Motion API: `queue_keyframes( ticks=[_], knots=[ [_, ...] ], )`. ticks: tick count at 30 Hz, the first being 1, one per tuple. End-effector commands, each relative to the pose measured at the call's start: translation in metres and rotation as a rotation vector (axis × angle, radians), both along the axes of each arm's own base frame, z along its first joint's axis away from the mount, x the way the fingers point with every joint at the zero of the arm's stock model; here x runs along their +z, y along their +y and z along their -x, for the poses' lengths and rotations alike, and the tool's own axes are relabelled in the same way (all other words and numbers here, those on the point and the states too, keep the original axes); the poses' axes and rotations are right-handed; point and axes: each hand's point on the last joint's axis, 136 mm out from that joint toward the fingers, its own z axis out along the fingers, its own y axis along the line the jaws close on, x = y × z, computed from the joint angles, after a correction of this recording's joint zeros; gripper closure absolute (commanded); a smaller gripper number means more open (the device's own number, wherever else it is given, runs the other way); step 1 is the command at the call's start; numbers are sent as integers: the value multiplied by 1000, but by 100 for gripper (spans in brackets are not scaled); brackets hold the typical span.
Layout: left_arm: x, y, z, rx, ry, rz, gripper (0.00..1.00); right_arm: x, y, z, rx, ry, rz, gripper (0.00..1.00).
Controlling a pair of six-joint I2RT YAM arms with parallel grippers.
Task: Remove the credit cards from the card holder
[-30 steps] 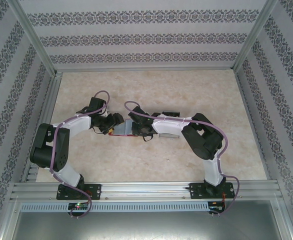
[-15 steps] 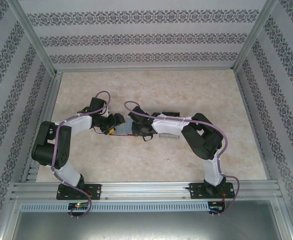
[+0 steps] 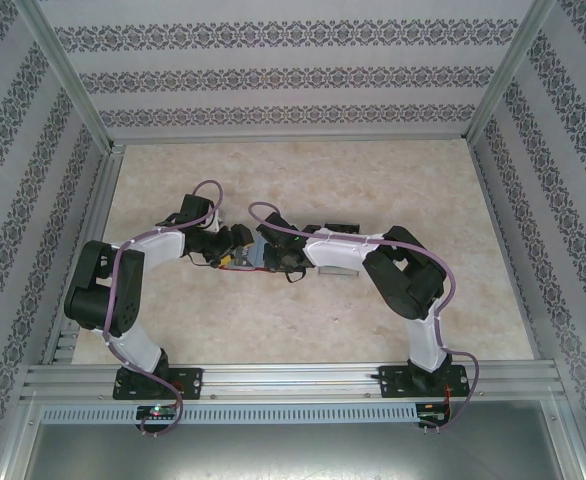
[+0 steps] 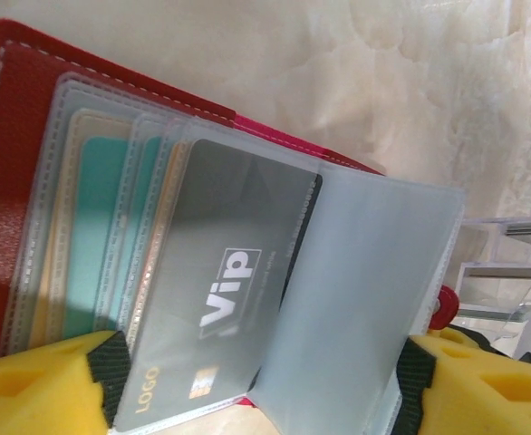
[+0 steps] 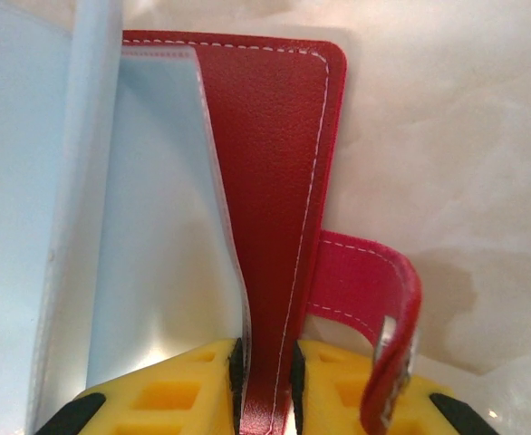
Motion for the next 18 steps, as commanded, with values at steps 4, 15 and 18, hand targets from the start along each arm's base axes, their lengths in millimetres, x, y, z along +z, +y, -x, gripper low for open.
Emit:
queue_keyframes(
  ticks=[4, 15, 18],
  knots=[
    [-2, -17, 10, -53, 29, 50, 8, -21, 17, 17, 57, 64, -20, 75],
    [-6, -14, 10, -43, 38, 29, 3, -2, -13, 11, -21, -14, 16, 68],
    [-6, -13, 10, -41, 38, 25, 4, 12, -29, 9, -49, -47, 22, 67]
  ],
)
